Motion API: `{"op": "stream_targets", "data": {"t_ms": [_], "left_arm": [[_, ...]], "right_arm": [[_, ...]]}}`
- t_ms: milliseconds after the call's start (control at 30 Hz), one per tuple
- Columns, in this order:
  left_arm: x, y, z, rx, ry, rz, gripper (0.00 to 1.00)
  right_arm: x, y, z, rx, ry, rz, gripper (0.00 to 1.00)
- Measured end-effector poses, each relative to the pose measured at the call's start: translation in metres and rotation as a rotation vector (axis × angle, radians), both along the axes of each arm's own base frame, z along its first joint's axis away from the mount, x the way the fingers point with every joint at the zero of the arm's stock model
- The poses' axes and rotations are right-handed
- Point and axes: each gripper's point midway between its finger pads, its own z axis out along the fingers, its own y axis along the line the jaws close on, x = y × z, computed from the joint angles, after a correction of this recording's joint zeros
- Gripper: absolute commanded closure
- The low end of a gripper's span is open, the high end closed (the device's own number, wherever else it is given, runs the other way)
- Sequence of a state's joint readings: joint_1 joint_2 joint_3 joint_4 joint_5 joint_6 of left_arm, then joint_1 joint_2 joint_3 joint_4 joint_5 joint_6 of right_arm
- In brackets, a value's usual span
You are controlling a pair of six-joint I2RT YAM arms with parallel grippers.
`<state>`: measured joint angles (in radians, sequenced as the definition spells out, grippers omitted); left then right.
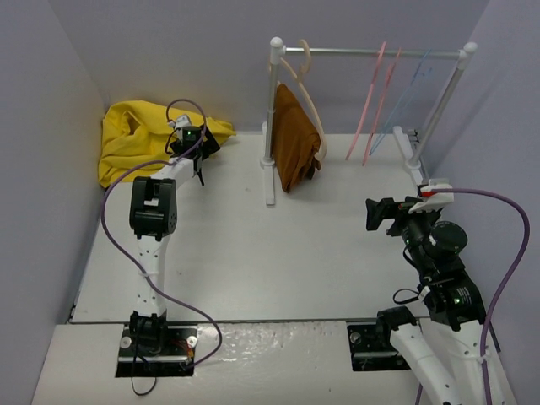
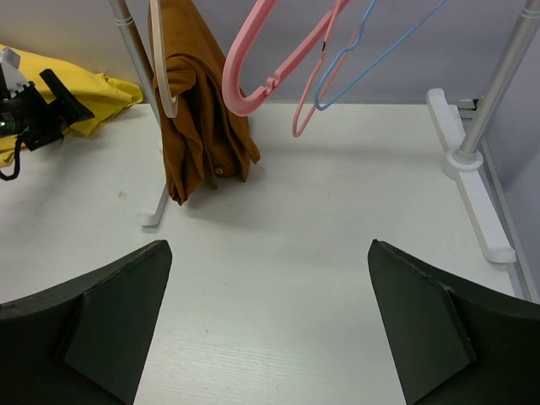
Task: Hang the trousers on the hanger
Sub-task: Flatten out the trousers at the center of the board.
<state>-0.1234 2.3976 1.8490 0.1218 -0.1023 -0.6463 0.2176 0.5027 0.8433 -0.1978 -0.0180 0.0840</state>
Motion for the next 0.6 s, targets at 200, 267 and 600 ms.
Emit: {"op": "stream_targets", "data": {"t_ms": [200,267,600], "left_arm": [[0.028,-0.005,-0.003,-0.023,-0.038,0.002,0.81],[0.028,-0.007,-0.006,-0.032,-0.035,-0.007,1.0],[-0.04,-0.02,0.054,-0.061,0.022,-0.106,1.0]], "right_arm": [[0.003,0.004,-0.004,0.0,0.019,0.016,0.0],[0.003,0.004,-0.005,0.0,0.022,0.017,0.0],[0.006,0.005,-0.007,-0.003,0.034,0.018,0.0]]}}
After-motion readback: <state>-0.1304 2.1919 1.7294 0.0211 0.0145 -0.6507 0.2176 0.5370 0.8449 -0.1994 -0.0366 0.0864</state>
